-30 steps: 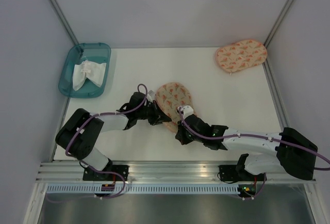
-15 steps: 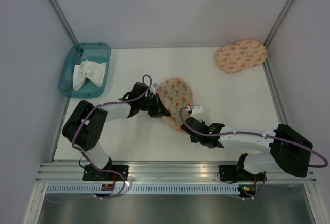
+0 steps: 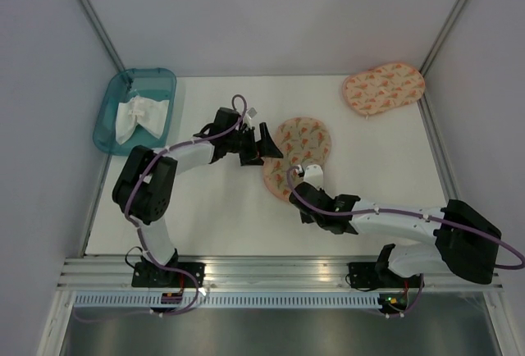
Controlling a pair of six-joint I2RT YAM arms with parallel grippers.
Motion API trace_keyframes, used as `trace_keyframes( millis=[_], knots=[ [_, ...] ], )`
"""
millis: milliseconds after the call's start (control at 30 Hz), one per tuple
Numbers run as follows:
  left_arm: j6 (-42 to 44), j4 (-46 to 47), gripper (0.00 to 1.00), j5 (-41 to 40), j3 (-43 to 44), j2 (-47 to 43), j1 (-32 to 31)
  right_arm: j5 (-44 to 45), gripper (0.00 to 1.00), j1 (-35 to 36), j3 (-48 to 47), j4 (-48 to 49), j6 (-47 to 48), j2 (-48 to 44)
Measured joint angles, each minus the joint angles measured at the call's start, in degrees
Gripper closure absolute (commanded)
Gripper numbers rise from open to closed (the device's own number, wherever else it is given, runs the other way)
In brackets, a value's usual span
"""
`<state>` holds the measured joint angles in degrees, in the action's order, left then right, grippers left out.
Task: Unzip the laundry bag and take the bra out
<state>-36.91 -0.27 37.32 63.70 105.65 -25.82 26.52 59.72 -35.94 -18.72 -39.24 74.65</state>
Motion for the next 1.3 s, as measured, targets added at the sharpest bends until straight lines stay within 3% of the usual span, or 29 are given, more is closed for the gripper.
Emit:
trace_keyframes(
  millis=[100, 300, 433, 533, 633, 667, 733, 1300],
  knots=[
    [-2.08, 0.46, 0.00, -3.82, -6.45, -4.02, 0.20, -2.84, 1.00, -0.11, 0.33, 2.38, 1.16, -0.79],
    [-10.78, 5.68, 0.00, -5.99, -26.03, -16.20, -1.22, -18.23, 1.00, -0.26, 3.54, 14.58, 4.28, -2.36],
    [-17.09, 11.65, 0.00, -5.75, -32.65, -18.80, -3.72, -24.90, 0.99, -0.22, 3.21, 19.65, 5.53, -0.70],
    [-20.44, 15.41, 0.10, -5.75, -33.46, -18.40, -5.05, -28.09, 1.00, -0.22, 2.71, 21.68, 6.03, 1.33],
    [-23.52, 20.98, 0.59, -5.75, -33.46, -16.22, -5.95, -29.68, 1.00, -0.22, 2.64, 22.62, 6.08, 2.27],
    [-24.52, 22.36, 0.84, -5.75, -33.53, -15.37, -6.10, -29.79, 1.00, -0.22, 2.64, 22.60, 6.08, 2.29],
    [-25.75, 24.90, 0.98, -5.81, -33.83, -13.90, -6.19, -29.70, 1.00, -0.28, 2.58, 22.56, 6.08, 2.29],
    [-27.65, 27.89, 0.98, -9.14, -34.56, -12.98, -6.73, -14.08, 1.00, 0.24, 0.44, 6.82, 1.22, -1.03]
  ],
)
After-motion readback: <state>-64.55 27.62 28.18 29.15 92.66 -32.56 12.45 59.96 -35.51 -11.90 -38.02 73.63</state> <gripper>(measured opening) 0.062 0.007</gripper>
